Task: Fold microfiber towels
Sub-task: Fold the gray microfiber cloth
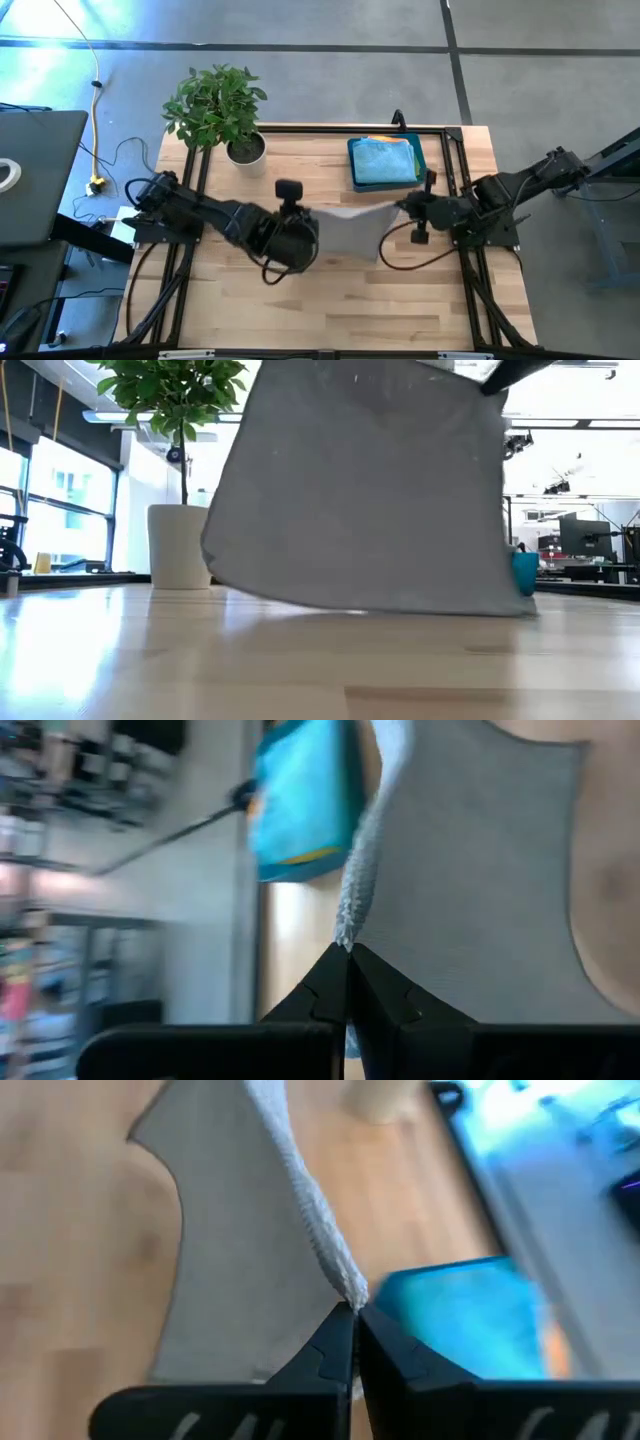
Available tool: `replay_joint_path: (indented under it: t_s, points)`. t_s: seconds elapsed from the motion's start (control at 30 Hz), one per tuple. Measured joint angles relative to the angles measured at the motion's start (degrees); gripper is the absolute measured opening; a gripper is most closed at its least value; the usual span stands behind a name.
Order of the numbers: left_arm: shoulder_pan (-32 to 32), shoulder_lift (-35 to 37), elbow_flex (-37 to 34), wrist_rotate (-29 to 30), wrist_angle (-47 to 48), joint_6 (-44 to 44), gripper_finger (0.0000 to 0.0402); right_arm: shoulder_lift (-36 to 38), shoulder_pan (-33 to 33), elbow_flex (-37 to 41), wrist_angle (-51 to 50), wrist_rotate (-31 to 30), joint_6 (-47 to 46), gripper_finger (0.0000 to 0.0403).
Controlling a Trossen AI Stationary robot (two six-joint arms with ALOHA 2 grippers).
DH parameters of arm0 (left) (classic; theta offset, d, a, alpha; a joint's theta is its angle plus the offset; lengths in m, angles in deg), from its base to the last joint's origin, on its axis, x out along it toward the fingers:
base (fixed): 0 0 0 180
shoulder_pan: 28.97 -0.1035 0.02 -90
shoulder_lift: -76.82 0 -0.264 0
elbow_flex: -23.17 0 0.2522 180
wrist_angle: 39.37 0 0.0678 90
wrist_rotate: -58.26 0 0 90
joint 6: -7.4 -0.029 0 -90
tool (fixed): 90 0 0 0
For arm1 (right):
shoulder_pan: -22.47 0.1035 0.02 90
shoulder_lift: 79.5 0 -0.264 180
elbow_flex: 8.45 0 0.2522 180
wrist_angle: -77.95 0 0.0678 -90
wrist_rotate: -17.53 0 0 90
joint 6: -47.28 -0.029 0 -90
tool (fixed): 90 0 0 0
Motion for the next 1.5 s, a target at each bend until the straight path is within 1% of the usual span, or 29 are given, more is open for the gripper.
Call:
replay_joint_path:
  t_s: [0.13, 0.23, 0.3, 0.37, 0.43, 0.5, 0.53, 0.57, 0.63, 0.73, 0.87, 1.07, 1.13, 1.23, 1.33, 1.4, 1.47, 1.5]
  points:
    - [-2.9, 0.0, 0.0, 6.0, -0.1, -4.8, 0.0, 0.0, -3.6, -0.1, 0.1, -4.6, 8.9, 0.0]
    - [-4.4, 0.0, 0.0, 9.1, -0.1, -5.8, 0.0, 0.0, -5.3, -0.1, 0.1, -6.7, 14.4, 0.0]
    - [-4.8, 0.0, 0.0, 8.3, 0.0, -5.8, 0.0, 0.0, -5.7, -0.1, 0.1, -7.6, 16.3, 0.0]
    - [-4.5, 0.0, 0.0, 5.0, 0.0, -5.4, 0.0, 0.0, -5.4, -0.1, 0.0, -7.1, 16.7, 0.0]
    - [-3.9, 0.0, 0.0, -1.8, 0.3, -3.1, 0.0, -0.6, -4.5, -0.1, -1.0, -3.7, 13.9, 0.0]
    - [-3.1, 0.0, 0.0, -10.8, 1.2, 1.0, 0.0, -2.0, -3.2, 0.1, -3.0, 1.2, 9.2, 0.0]
    - [-2.6, -0.4, 0.0, -14.4, 1.1, 3.1, 0.0, -2.8, -2.4, 0.5, -3.7, 3.7, 6.5, 0.0]
    - [-2.1, -0.9, -0.1, -16.8, 0.7, 4.9, 0.0, -3.9, -1.4, 1.0, -4.1, 5.8, 4.1, 0.0]
    - [-0.5, -2.3, -1.7, -18.3, -0.1, 6.0, 0.0, -6.5, 0.8, 2.8, -3.3, 9.4, -0.2, 0.0]
    - [1.9, -4.3, -5.4, -19.5, -4.1, 5.9, 0.0, -11.4, 4.5, 4.9, -0.3, 13.4, -3.8, 0.0]
    - [4.7, -7.7, -9.5, -23.5, -10.2, 5.8, 0.0, -18.5, 8.8, 5.0, 2.3, 15.4, -6.6, 0.0]
    - [8.6, -12.7, -10.3, -26.2, -16.3, 5.8, 0.0, -26.0, 11.0, 4.6, 8.1, 28.0, -10.2, 0.0]
    - [9.5, -14.1, -10.3, -28.1, -18.3, 6.0, 0.0, -27.6, 11.5, 4.6, 9.7, 30.6, -10.7, 0.0]
    - [10.6, -15.2, -10.3, -33.2, -21.5, 7.1, 0.0, -28.9, 12.3, 4.6, 12.8, 33.5, -10.6, 0.0]
    - [11.3, -15.6, -10.4, -40.3, -24.9, 7.7, 0.0, -29.2, 12.7, 4.6, 17.2, 39.3, -10.0, 0.0]
    - [11.8, -15.6, -10.3, -43.8, -27.5, 7.7, 0.0, -29.2, 12.7, 4.6, 19.6, 43.4, -9.4, 0.0]
    - [12.2, -15.6, -10.3, -44.4, -28.3, 7.7, 0.0, -29.2, 12.7, 4.6, 20.8, 44.9, -8.2, 0.0]
    - [12.2, -15.6, -10.3, -43.9, -27.9, 7.8, 0.0, -29.2, 12.7, 4.6, 20.8, 44.3, -7.4, 0.0]
